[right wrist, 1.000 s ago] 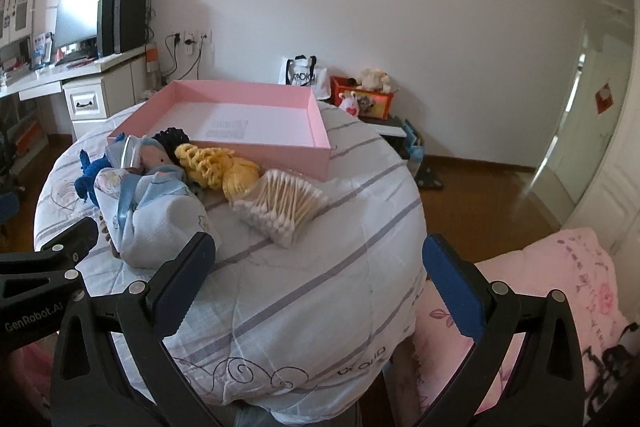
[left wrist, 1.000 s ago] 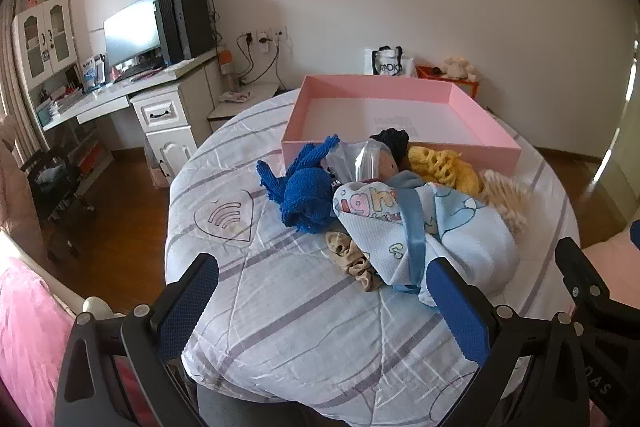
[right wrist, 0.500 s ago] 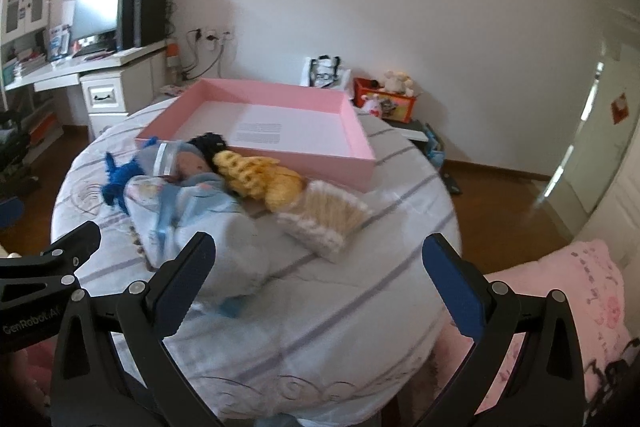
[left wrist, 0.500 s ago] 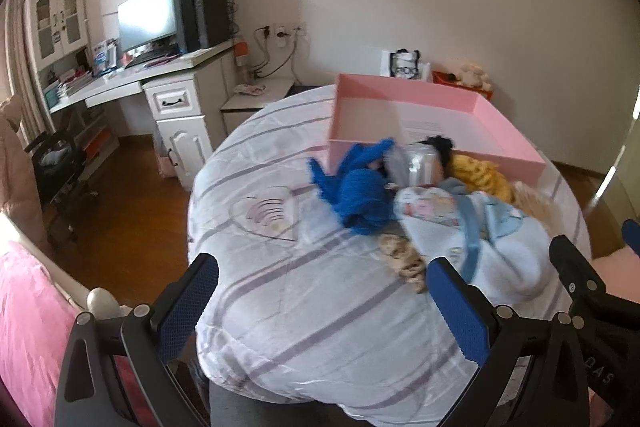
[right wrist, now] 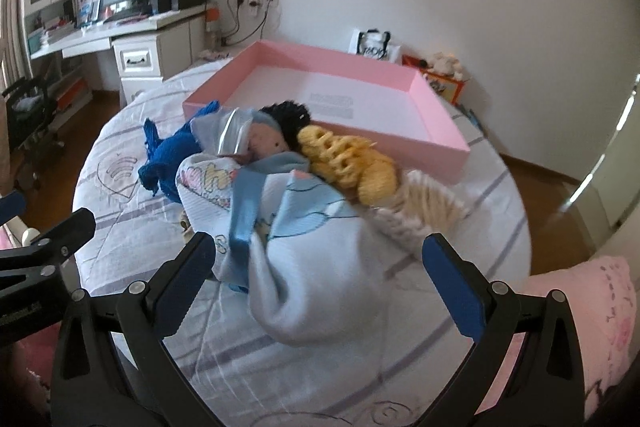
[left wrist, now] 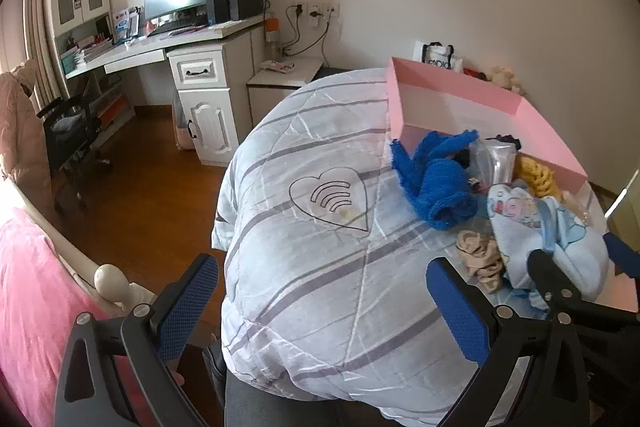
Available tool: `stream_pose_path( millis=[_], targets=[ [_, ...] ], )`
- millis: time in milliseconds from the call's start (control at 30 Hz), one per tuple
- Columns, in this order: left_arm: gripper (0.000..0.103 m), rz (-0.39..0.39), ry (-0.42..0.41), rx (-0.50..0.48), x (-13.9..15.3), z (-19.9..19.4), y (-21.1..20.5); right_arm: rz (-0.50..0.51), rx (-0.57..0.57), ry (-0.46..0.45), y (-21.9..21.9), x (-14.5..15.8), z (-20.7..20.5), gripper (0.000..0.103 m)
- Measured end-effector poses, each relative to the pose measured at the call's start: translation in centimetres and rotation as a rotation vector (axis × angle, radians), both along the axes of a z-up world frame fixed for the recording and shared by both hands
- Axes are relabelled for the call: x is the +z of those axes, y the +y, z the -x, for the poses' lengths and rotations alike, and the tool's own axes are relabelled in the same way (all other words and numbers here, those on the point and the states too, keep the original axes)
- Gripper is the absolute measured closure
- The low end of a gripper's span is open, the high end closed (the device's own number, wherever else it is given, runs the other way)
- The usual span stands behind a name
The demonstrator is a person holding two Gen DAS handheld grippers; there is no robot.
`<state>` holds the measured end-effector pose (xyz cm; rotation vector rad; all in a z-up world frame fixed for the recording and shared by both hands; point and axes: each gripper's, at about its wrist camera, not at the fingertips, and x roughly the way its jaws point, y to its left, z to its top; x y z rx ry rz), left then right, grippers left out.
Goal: Organize soft objects
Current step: 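Lower right gripper onto the blue-blanket doll and grasp it while left gripper approaches the blue knitted plush, then close left gripper on the blue knitted plush while right gripper holds the doll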
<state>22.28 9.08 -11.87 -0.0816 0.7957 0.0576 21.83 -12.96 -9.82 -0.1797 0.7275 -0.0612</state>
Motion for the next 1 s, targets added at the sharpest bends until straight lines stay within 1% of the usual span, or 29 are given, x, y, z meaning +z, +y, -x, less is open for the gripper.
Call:
stream_pose_path(
  millis=[67,133,167,233,267,333,367,433,667,833,1000],
  targets=[
    [0.000,0.007,0.008,0.002,-0.1,-0.3,0.3,0.007,0.012,0.012,0.4,-0.5,-0.5,0.003],
    [0.000,0.014,0.014,0.002,-0.3,-0.7,0.3,-0.008,0.035,0.023,0.6,-0.9,-0.8,0.018],
    [0.000,0.015,0.017,0.001,-0.3,-0.8,0.4,-0.022,0.043,0.024,0.5,-1.0,-0.9,0.019],
    [0.000,0.016,0.024,-0.003,-0.4,-1.0,0.2,-0.034,0.054,0.011,0.3,-0.9,-0.8,0.029],
    [0.000,0.017,0.026,-0.006,-0.4,-1.1,0.0,-0.049,0.060,0.011,0.1,-0.9,-0.8,0.031],
    [0.000,0.021,0.029,-0.016,-0.5,-1.2,-0.3,-0.101,0.072,0.013,-0.8,-0.7,-0.7,0.041],
    [0.000,0.024,0.028,-0.020,-0.4,-1.3,-0.4,-0.111,0.075,0.013,-1.2,-0.6,-0.7,0.042],
    [0.000,0.026,0.024,-0.030,-0.2,-1.3,-0.8,-0.126,0.068,0.004,-1.8,-0.2,-0.6,0.049],
    [0.000,0.027,0.008,-0.070,0.6,-1.3,-2.6,-0.177,0.035,-0.083,-4.5,1.9,0.8,0.053],
    [0.000,0.029,0.003,-0.080,1.1,-2.2,-3.6,-0.170,-0.045,-0.139,-6.6,3.3,1.8,0.053],
    [0.000,0.022,0.019,-0.083,1.0,-4.1,-4.1,-0.185,-0.105,-0.137,-9.1,3.5,1.1,0.053]
  ],
)
